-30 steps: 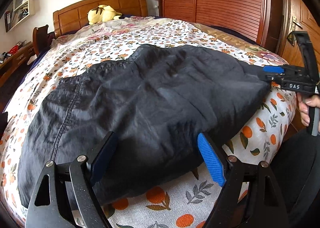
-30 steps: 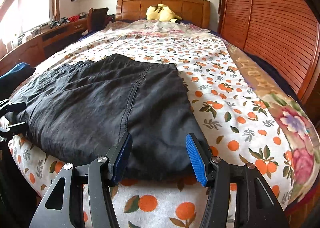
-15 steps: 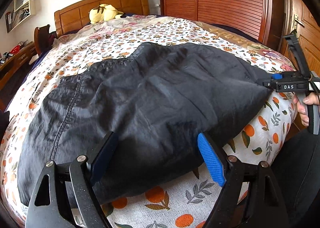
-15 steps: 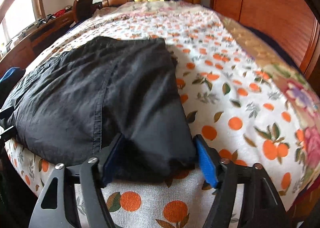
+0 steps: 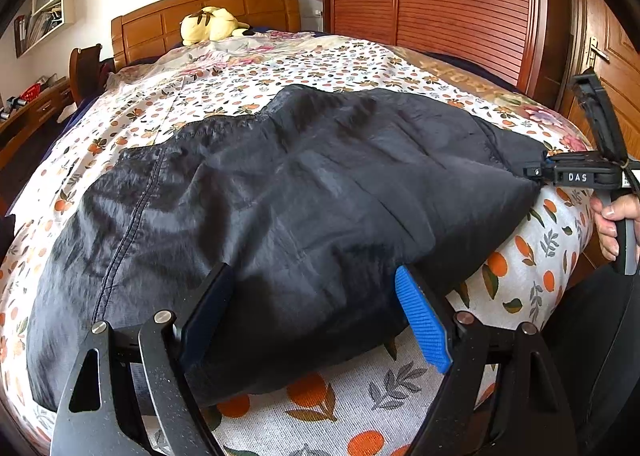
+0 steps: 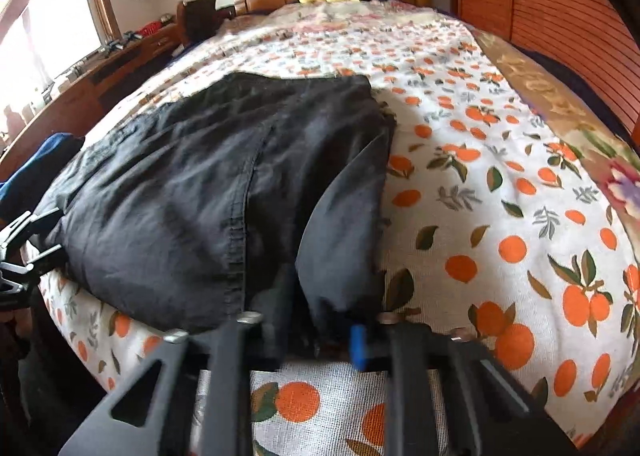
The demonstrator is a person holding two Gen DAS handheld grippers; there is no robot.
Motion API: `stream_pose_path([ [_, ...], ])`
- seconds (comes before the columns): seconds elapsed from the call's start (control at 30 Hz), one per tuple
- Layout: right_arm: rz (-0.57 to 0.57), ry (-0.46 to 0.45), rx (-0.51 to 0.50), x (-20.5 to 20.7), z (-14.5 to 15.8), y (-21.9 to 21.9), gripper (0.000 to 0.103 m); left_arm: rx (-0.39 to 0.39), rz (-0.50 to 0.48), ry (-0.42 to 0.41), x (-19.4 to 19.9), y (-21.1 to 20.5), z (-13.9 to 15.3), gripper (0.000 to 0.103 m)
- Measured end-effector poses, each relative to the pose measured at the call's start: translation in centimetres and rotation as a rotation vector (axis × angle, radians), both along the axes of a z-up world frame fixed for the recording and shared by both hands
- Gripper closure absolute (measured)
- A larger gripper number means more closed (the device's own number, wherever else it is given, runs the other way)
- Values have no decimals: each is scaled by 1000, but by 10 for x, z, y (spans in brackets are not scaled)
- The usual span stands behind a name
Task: Fold large clothes
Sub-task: 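Grasp the folded jacket edge with the right gripper and lift it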
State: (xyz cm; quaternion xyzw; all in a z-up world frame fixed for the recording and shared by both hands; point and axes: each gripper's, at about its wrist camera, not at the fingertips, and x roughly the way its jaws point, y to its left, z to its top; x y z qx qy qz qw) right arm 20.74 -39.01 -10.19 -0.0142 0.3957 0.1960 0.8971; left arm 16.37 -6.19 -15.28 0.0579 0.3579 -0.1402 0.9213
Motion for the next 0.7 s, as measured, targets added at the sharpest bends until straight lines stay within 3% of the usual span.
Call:
stream_pose_path([
  [0.17,-12,-112,65,-12,15,-11,94,4,-2,4,0,0,0,19],
  [0.37,-13,-144,99,-13,28,-5,96,-22,9,-5,-4,9,12,20],
  [0.7,147,-293,100,-16,106,73,97,-116,74,-77,-33,66,38,19],
])
